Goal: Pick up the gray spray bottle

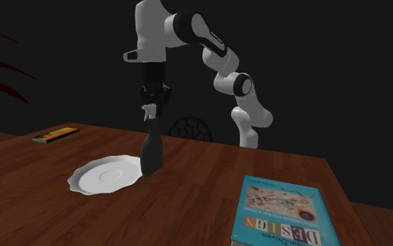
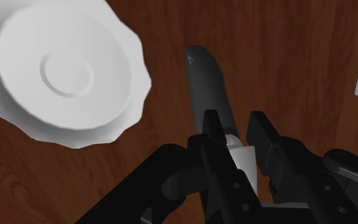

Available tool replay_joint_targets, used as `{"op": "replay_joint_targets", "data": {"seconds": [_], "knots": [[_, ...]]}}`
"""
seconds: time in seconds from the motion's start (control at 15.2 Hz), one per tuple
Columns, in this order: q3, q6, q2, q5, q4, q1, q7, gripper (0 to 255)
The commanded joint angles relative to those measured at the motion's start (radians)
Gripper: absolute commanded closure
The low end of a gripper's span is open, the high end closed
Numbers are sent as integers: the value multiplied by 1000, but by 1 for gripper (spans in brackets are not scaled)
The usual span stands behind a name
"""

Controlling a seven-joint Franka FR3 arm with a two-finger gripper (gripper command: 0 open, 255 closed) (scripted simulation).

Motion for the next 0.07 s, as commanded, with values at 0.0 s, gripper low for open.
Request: {"op": "replay_joint_targets", "data": {"seconds": [0.0], "knots": [[2,-24,20,3,44,-6,2,255]]}}
